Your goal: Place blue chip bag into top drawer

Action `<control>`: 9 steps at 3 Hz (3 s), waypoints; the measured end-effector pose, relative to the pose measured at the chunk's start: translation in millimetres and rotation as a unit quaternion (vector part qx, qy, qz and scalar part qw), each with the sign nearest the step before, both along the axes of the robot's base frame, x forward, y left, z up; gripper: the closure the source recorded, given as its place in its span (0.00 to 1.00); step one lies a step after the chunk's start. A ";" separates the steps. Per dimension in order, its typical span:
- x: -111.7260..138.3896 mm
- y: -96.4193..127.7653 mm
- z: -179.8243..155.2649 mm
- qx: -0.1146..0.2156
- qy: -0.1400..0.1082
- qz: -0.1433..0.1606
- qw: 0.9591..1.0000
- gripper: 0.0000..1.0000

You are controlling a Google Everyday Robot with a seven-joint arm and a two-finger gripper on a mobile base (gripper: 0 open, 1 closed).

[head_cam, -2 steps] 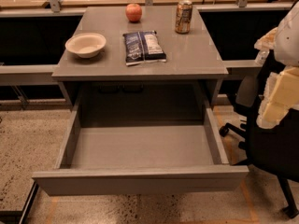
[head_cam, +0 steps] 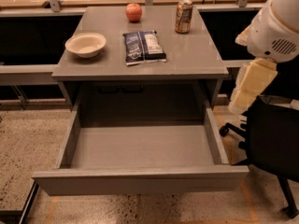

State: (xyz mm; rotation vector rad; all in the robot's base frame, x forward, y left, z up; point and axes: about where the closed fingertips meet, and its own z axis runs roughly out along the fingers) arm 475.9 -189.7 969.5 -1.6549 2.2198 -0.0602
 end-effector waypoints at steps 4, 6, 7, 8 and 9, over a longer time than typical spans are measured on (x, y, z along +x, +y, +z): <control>81.5 58.6 -20.4 0.109 -0.021 -0.050 0.993 0.00; 175.9 102.9 -22.9 0.148 -0.053 -0.039 0.987 0.00; 226.4 120.5 -28.9 0.178 -0.074 -0.033 0.981 0.00; 237.6 122.8 -30.9 0.189 -0.079 -0.037 0.978 0.00; 245.8 129.8 -39.0 0.222 -0.075 -0.053 0.971 0.00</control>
Offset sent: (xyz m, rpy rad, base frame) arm 0.0315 0.0242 -0.0145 0.0451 -0.0090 -0.0215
